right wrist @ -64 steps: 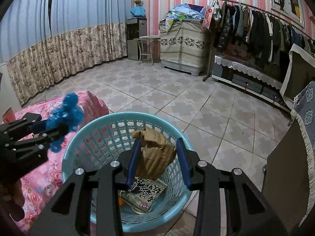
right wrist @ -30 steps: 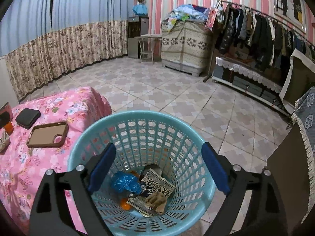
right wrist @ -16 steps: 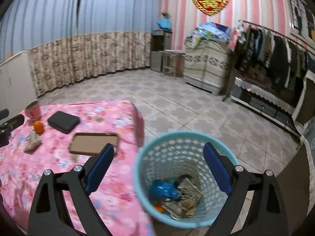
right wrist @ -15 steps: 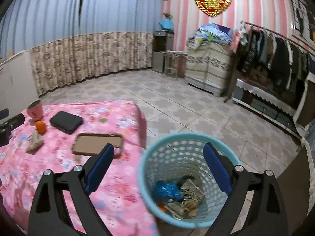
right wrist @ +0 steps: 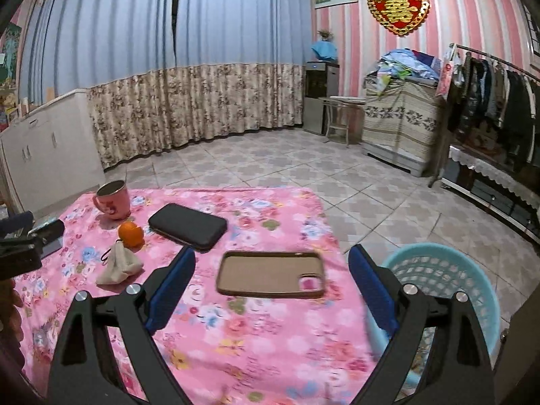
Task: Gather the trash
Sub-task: 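Move both tools back over the tablecloth toward the beige bag and orange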
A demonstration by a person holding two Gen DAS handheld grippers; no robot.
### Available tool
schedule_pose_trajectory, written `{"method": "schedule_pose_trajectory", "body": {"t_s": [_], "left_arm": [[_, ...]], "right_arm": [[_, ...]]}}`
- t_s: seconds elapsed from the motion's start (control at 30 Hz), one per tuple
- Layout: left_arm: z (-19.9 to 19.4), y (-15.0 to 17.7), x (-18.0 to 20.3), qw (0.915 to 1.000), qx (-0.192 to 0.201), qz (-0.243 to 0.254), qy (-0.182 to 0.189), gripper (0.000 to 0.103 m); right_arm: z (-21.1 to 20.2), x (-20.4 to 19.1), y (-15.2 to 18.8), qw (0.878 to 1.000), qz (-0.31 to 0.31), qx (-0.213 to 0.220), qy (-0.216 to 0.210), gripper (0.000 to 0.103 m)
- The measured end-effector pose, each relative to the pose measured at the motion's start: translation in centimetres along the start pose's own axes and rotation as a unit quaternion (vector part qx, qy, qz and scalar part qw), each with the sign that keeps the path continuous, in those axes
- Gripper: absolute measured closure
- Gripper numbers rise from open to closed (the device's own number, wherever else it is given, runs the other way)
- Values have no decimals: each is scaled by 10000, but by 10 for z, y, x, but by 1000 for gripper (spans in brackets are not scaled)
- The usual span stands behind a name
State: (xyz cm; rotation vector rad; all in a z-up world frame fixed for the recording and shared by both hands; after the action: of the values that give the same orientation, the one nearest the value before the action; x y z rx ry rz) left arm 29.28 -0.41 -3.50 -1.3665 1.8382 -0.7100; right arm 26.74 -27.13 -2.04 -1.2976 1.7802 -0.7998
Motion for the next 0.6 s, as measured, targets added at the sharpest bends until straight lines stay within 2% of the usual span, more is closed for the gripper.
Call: {"method": "schedule_pose_trajectory", "body": {"t_s": [0.17, 0.3, 0.57, 0.6], "left_arm": [[34, 25, 1, 9994, -350, -54, 43, 5], [64, 38, 10, 9965, -639, -329, 419, 5], [103, 48, 33, 9934, -1076, -83, 398, 6], [106, 50, 35, 9928, -1120, -63, 422, 11]], "right_arm": [[26, -6, 9, 9998, 125, -162, 41, 13], [43, -6, 20, 9995, -26, -261, 153, 13], [61, 7, 33, 9982, 47, -541, 236, 13], [61, 7, 34, 9982, 41, -553, 227, 13]]}}
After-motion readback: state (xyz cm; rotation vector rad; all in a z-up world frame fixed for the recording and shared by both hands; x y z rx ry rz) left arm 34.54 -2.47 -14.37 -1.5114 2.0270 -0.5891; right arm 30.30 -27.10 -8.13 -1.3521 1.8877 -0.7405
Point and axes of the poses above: each gripper's, at about its wrist camera, not at the fingertips, and z roughly the way its jaws point, x to its right, y to its underside, the point moved 9 cm from there along z, roughly the way its jaws point, and after that the axes turned 14 degrees about z, right-handed, at the moved point
